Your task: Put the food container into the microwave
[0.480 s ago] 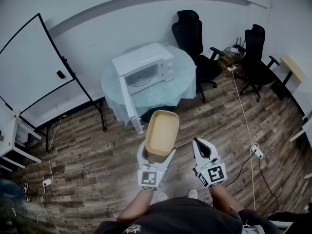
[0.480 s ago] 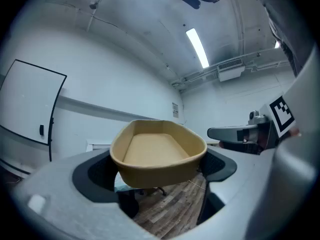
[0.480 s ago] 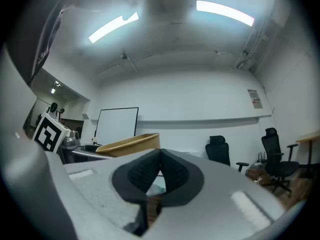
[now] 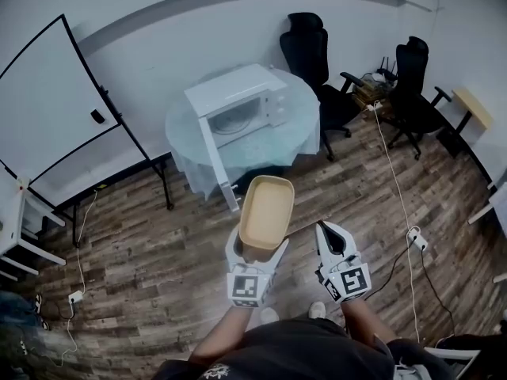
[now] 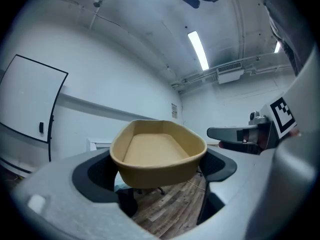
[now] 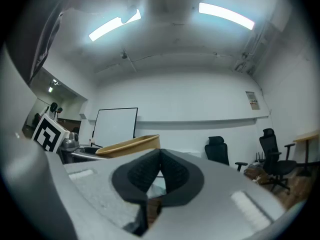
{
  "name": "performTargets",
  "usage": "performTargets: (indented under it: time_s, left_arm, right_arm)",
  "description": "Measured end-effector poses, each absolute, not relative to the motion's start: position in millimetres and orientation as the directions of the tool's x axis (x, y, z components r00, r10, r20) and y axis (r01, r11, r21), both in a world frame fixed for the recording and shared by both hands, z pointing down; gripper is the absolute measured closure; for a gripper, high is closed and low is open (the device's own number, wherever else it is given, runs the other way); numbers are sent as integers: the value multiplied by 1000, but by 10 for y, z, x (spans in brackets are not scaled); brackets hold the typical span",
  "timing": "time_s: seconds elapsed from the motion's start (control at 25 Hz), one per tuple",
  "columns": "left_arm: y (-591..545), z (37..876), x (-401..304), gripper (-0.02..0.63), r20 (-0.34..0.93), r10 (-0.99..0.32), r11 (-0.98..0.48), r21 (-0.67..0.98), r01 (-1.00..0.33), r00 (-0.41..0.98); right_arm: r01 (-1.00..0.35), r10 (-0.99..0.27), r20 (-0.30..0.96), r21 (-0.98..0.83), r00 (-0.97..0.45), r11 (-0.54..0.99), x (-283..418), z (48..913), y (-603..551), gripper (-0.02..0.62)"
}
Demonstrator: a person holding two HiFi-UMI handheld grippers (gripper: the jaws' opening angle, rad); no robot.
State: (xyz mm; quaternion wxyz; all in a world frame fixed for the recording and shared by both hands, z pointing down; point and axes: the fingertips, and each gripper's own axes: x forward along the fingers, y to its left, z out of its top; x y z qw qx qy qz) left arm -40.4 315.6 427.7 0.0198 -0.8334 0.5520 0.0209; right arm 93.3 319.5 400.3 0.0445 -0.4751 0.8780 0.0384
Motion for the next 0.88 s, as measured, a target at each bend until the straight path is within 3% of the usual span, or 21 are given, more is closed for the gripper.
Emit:
performTargets:
  time_s: [0.36,0.88]
  left_arm:
    - [3085,4371,-416,97,-46,-922,-385,3,-923,384]
    - [2290,4356,-38,97,-42,-952,-305,5,-952,304]
  right_arm:
    - [-831,-827,-105,2,-553,556,923,4106,3194,594]
    - [-801,-793,-126,33,-596,598,1437,3905,2241,594]
